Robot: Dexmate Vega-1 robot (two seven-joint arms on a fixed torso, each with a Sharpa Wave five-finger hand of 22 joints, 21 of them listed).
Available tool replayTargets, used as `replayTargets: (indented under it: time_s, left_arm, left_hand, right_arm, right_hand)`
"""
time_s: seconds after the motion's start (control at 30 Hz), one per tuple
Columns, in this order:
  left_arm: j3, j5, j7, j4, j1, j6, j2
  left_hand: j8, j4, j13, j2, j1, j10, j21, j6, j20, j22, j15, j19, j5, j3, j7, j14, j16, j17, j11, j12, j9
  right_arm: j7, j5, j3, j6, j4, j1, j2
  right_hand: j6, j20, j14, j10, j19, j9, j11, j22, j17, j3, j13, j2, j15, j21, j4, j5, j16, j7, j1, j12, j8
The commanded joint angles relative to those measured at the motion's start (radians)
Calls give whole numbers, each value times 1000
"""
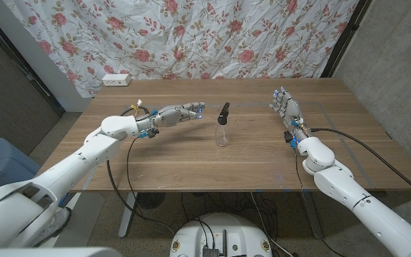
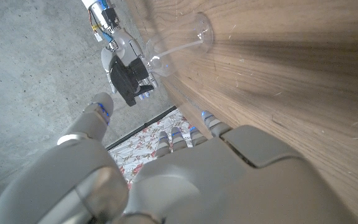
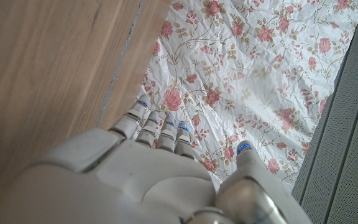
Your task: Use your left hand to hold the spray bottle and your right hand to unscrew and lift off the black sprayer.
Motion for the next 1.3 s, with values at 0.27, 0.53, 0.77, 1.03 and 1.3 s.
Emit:
replayTargets:
  time_s: [0.27,0.53,0.77,1.03,1.3]
  left_arm:
    - [31,64,44,-38,35,-21,4]
    - [43,93,80,-55,47,-26,0]
    - [55,103,102,-34,47,-30,-24]
    - [70,126,132,-19,46,-35,-48]
    - [81,132,147,0,39,-32,-72]
  left_hand:
    - [4,2,3,-24,47,-37,0,-44,-3,3,5,-64,2,11,7,-44,1,5,-1,1,1]
    - [2,4,2,-44,66,-76,0,-76,-4,3,21,-111,-1,8,25,-83,-2,5,12,-4,1]
    - [1,5,1,-54,76,-93,0,-99,0,3,25,-134,-2,6,33,-97,0,5,25,-4,1]
    - [4,6,1,-61,87,-112,0,-112,18,4,26,-164,-2,4,45,-111,1,5,35,-2,1]
    - [9,7,1,-66,96,-115,3,-111,15,4,17,-176,-3,2,36,-113,4,5,27,2,0]
  right_arm:
    - [-15,-5,7,5,-16,-22,0]
    - [-7,-2,11,11,-12,-24,-4]
    - [3,3,14,14,-8,-22,-7]
    - [12,9,15,25,4,-20,-2]
    - [15,12,16,31,12,-19,1]
  right_hand:
    - [-5,0,0,1,11,4,2,5,-2,-3,2,-1,6,0,-6,2,9,-4,-5,4,7]
    - [-5,1,-1,2,10,4,4,5,-5,-4,2,-3,5,-1,-9,2,8,-3,-6,5,8]
    - [-6,2,0,1,11,4,4,5,-8,-5,2,-5,6,-1,-13,2,9,-3,-6,4,8]
    - [-6,3,0,2,11,4,3,5,-10,-6,1,-5,6,-1,-15,2,9,-3,-7,5,8]
    - [-7,3,0,1,11,4,4,5,-11,-8,1,-5,8,-1,-17,3,10,-2,-9,5,8]
